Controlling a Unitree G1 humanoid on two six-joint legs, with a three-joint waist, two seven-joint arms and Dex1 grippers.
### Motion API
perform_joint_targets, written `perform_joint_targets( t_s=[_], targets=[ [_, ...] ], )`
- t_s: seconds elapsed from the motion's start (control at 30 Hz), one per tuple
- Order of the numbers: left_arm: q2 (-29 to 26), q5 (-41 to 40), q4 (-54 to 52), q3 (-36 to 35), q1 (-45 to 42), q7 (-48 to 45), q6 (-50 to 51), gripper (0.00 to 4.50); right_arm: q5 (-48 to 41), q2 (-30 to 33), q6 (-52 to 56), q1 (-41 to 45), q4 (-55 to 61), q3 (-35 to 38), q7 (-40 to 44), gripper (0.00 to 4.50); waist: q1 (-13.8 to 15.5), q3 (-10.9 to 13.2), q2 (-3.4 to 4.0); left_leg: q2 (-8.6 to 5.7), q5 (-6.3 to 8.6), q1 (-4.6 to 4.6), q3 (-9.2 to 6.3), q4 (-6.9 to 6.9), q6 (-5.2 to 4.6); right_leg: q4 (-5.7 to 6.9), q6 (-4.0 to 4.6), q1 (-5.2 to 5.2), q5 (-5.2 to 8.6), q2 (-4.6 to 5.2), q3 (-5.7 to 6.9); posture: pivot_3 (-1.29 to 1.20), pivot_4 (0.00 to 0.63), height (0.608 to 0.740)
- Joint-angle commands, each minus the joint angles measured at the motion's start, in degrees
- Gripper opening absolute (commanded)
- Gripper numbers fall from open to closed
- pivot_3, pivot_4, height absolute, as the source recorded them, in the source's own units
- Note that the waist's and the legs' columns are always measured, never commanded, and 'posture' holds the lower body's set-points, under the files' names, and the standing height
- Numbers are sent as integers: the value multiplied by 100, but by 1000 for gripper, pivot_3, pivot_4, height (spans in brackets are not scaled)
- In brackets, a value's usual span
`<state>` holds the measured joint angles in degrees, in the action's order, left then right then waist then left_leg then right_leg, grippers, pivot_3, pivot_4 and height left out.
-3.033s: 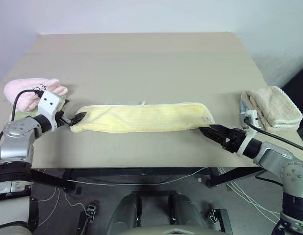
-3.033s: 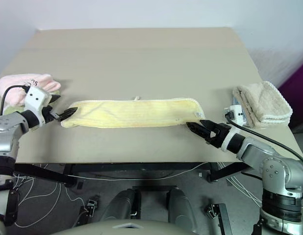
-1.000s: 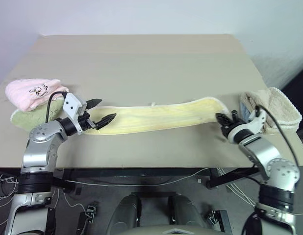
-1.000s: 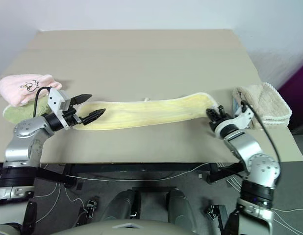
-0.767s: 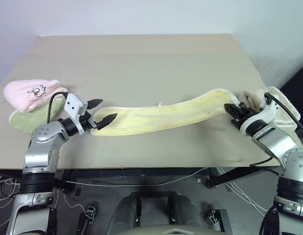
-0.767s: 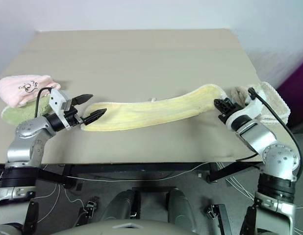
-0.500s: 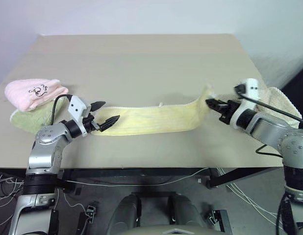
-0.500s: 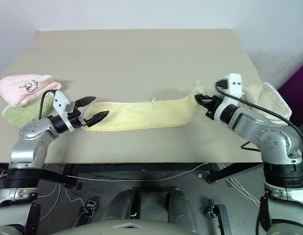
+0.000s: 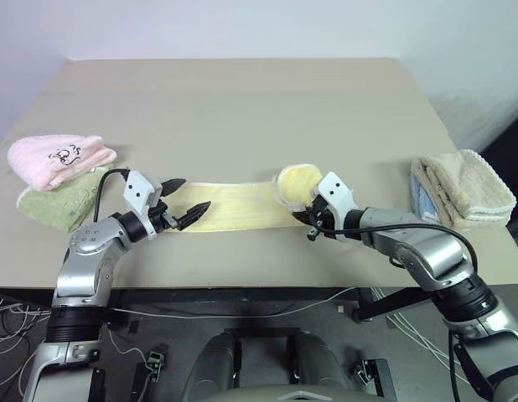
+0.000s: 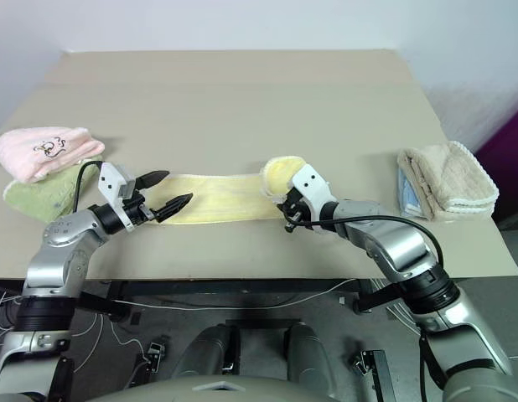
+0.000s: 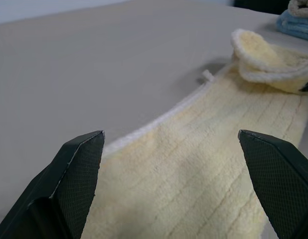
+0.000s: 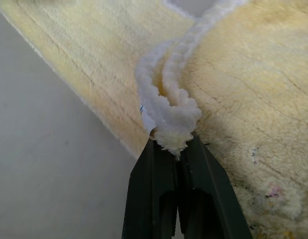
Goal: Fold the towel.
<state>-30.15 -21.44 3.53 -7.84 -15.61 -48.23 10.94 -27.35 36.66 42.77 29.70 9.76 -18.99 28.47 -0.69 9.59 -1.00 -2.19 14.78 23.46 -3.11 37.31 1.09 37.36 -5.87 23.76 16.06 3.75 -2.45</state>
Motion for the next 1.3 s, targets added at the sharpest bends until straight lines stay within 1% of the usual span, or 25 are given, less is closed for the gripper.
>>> perform_joint_targets(
  t_s=[0.03, 0.2, 0.23, 0.33, 0.47, 0.6, 0.67, 0.73, 0.77, 0.83, 0.87, 0.9, 0.97, 1.07, 1.2, 1.3],
  targets=[
    [1, -94, -323, -63, 44, 54, 10, 4500, 241, -206, -107, 137, 97, 70, 173, 32, 3, 0, 0, 0, 0, 0, 0, 0, 0, -1, 0, 0, 0, 1, 0, 0, 150, 740],
    [16, -114, -336, -34, 62, 73, 26, 4500, 456, -495, -17, 58, 139, 97, 290, 32, -3, 0, 0, -1, 0, 0, 0, -1, 0, -2, 0, 0, 0, 1, 1, 0, 150, 740],
    [17, -118, -330, -33, 59, 79, 31, 4500, 458, -551, 27, 45, 125, 144, 292, 238, -5, 0, 0, -1, 0, 0, 0, -1, 1, -2, 0, 0, 0, 1, 0, 0, 150, 740],
    [26, -139, -356, -58, 89, 110, 62, 4500, 409, -599, 100, 15, 173, 243, 454, 918, -5, 0, 0, -1, 0, 0, -1, -2, 1, -2, 0, 0, 0, 1, 1, 0, 150, 740],
    [93, -385, -632, -226, 309, 231, 275, 4500, 62, -623, 224, -76, 460, 671, 687, 2242, 0, 0, 0, -1, 0, 0, 0, -3, 0, -4, 0, 0, 0, 3, 0, 0, 150, 740],
    [260, -944, -1170, -549, 627, 560, 762, 4500, -166, -454, 180, -214, 810, 1206, 896, 3573, -4, 0, 0, -1, 0, 0, -4, -5, 1, -5, 0, 0, 0, 5, -3, 0, 150, 740],
    [341, -1254, -1439, -739, 789, 761, 1035, 4500, -308, -404, 140, -242, 892, 1515, 985, 3573, -2, 0, 0, -1, 0, 0, -4, -6, 1, -8, 0, -2, 0, 6, -4, 0, 150, 740],
    [439, -1628, -1748, -946, 1010, 998, 1349, 4500, -333, -427, -41, -154, 676, 1815, 992, 3573, -2, 0, 0, -1, 1, 0, -6, -6, 1, -8, 0, -4, 0, 7, -3, 0, 150, 740],
    [487, -1786, -1939, -998, 1169, 1109, 1499, 4500, -174, -440, -253, -50, 385, 1856, 962, 3250, -2, 0, 0, -1, 1, -1, -7, -6, 1, -10, 0, -6, 0, 6, -2, 0, 150, 740],
    [531, -2000, -2200, -1048, 1377, 1273, 1733, 4500, 157, -466, -635, 107, -46, 1777, 953, 2951, -12, 0, 0, -1, 1, -2, -7, -7, 1, -10, 0, -6, 0, 6, -2, 0, 150, 740],
    [621, -2163, -2411, -1040, 1523, 1431, 1885, 4500, 279, -566, -822, 211, -337, 1688, 973, 2602, -16, 0, 1, -1, 1, -3, -6, -7, 1, -10, 0, -6, 0, 5, -3, 0, 150, 740],
    [696, -2306, -2584, -1035, 1634, 1569, 2006, 4500, 380, -661, -991, 284, -554, 1602, 1002, 2362, -22, 0, 0, -1, 1, -5, -5, -9, 1, -10, 0, -6, 0, 5, -3, 0, 150, 740],
    [775, -2505, -2815, -1050, 1768, 1758, 2169, 4500, 578, -828, -1291, 396, -865, 1460, 1062, 1580, -14, 0, 1, 0, 0, -6, -5, -12, 1, -11, 1, -6, 0, 4, -3, 0, 150, 740],
    [1139, -2741, -3320, -961, 2182, 2308, 2309, 4500, 1163, -1291, -2110, 457, -1765, 1033, 997, 597, -20, -1, 2, 1, 0, -8, -4, -11, 2, -12, 1, -9, 0, 3, -3, 0, 150, 740],
    [1326, -2478, -3693, -686, 2586, 2936, 2485, 4500, 1509, -1702, -2682, 414, -2768, 799, 1149, 597, -4, 0, 2, -1, 0, -10, -2, -11, 2, -13, 1, -11, 0, 2, -5, 0, 150, 740],
    [1409, -2398, -3967, -544, 2819, 3345, 2570, 4500, 1844, -1787, -3094, 277, -3327, 556, 1281, 597, 2, -1, 2, -8, 0, -10, -2, -9, 2, -16, 1, -16, 0, 0, -3, 0, 150, 740]
  ],
)
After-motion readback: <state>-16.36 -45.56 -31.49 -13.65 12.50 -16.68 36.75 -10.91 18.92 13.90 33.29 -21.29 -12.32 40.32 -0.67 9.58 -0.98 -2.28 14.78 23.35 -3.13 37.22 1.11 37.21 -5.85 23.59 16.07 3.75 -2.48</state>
